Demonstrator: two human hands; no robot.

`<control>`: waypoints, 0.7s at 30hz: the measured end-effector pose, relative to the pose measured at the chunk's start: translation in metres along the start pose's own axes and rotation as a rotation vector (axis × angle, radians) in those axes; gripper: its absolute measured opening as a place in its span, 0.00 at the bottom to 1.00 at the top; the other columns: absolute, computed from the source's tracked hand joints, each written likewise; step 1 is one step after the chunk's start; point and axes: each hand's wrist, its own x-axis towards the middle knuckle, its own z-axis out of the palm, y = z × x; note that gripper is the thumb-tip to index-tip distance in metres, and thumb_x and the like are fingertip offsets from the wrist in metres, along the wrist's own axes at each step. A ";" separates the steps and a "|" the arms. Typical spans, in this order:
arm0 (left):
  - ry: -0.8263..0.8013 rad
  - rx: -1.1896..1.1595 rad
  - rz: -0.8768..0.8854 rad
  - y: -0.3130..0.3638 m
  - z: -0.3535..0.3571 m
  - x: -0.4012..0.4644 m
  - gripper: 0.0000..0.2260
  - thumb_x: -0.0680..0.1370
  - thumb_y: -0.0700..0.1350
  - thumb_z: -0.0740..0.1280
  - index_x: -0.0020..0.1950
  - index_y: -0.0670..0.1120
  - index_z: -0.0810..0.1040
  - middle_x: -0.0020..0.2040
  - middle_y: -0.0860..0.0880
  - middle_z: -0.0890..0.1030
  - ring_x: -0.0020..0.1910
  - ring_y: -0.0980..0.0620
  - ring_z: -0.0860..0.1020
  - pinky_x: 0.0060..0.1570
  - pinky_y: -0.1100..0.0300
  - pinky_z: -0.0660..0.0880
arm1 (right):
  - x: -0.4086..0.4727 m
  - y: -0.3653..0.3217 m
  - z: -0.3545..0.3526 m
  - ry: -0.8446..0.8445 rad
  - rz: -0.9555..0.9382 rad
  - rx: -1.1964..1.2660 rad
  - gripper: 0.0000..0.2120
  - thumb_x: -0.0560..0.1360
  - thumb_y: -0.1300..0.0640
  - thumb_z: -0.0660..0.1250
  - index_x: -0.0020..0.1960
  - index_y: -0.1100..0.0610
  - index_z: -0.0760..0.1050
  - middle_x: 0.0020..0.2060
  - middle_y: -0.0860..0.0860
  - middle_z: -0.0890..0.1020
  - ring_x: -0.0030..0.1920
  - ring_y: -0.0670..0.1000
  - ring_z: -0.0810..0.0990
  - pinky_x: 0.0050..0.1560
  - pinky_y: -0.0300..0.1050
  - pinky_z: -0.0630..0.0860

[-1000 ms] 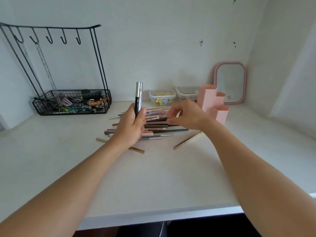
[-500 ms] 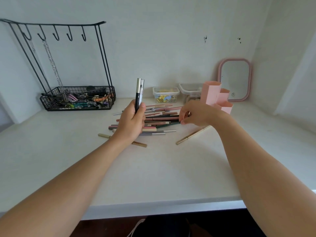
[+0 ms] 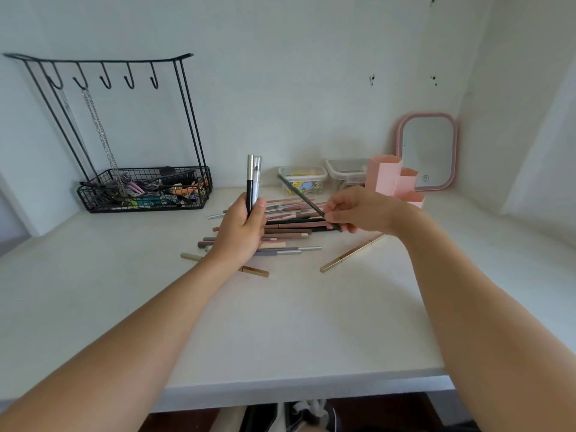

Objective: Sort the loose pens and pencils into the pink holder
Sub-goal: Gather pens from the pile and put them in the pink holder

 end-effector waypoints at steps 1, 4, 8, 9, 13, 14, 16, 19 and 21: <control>-0.003 0.020 0.009 -0.001 -0.001 0.000 0.12 0.85 0.49 0.59 0.43 0.47 0.65 0.27 0.57 0.65 0.24 0.57 0.62 0.25 0.60 0.60 | 0.000 -0.006 0.008 0.021 -0.022 0.120 0.04 0.79 0.63 0.65 0.48 0.63 0.78 0.34 0.52 0.82 0.30 0.47 0.74 0.34 0.40 0.72; -0.013 0.097 0.062 0.003 -0.002 -0.003 0.15 0.81 0.58 0.64 0.42 0.50 0.68 0.28 0.58 0.68 0.25 0.59 0.66 0.29 0.58 0.62 | 0.007 -0.029 0.038 0.043 -0.128 0.423 0.03 0.80 0.65 0.64 0.51 0.65 0.75 0.37 0.55 0.81 0.33 0.49 0.77 0.34 0.39 0.76; -0.042 0.008 0.018 0.011 0.001 -0.005 0.18 0.76 0.63 0.68 0.46 0.48 0.75 0.27 0.58 0.70 0.23 0.60 0.66 0.27 0.60 0.62 | 0.013 -0.039 0.060 0.009 -0.211 0.665 0.05 0.80 0.64 0.65 0.53 0.66 0.76 0.39 0.60 0.78 0.33 0.50 0.79 0.35 0.39 0.78; -0.040 -0.007 0.009 0.012 0.002 -0.005 0.18 0.77 0.61 0.69 0.47 0.47 0.75 0.27 0.58 0.70 0.22 0.59 0.66 0.26 0.62 0.63 | 0.014 -0.040 0.062 0.022 -0.212 0.685 0.04 0.79 0.65 0.65 0.52 0.66 0.76 0.38 0.59 0.79 0.33 0.50 0.79 0.35 0.39 0.78; -0.054 -0.012 0.003 0.018 0.006 -0.009 0.11 0.81 0.49 0.68 0.45 0.44 0.72 0.23 0.58 0.72 0.20 0.61 0.68 0.24 0.67 0.64 | 0.015 -0.038 0.071 0.064 -0.211 0.689 0.03 0.78 0.67 0.67 0.47 0.63 0.78 0.33 0.56 0.81 0.32 0.50 0.80 0.34 0.38 0.77; -0.041 -0.009 -0.003 0.017 0.006 -0.009 0.10 0.82 0.47 0.67 0.44 0.45 0.71 0.23 0.57 0.72 0.20 0.61 0.68 0.23 0.67 0.63 | 0.015 -0.038 0.073 0.055 -0.219 0.680 0.03 0.77 0.68 0.67 0.47 0.63 0.79 0.34 0.58 0.81 0.32 0.51 0.79 0.34 0.39 0.78; -0.020 0.014 -0.008 0.015 0.007 -0.007 0.10 0.84 0.46 0.64 0.43 0.46 0.71 0.23 0.58 0.71 0.20 0.61 0.67 0.23 0.66 0.63 | 0.015 -0.037 0.076 0.044 -0.233 0.646 0.03 0.76 0.68 0.69 0.48 0.64 0.81 0.36 0.60 0.82 0.32 0.51 0.79 0.34 0.39 0.78; -0.010 0.023 -0.020 0.008 0.006 -0.002 0.11 0.85 0.47 0.60 0.43 0.47 0.70 0.24 0.57 0.67 0.22 0.57 0.64 0.24 0.61 0.61 | 0.017 -0.037 0.072 0.073 -0.192 0.623 0.04 0.74 0.67 0.72 0.48 0.65 0.81 0.33 0.55 0.82 0.30 0.47 0.78 0.31 0.37 0.75; 0.029 -0.031 -0.055 0.005 0.004 0.003 0.13 0.86 0.47 0.58 0.43 0.45 0.67 0.26 0.54 0.65 0.23 0.54 0.63 0.23 0.60 0.61 | 0.018 -0.034 0.063 0.128 -0.142 0.525 0.07 0.72 0.63 0.75 0.48 0.65 0.82 0.34 0.54 0.81 0.31 0.46 0.76 0.31 0.37 0.71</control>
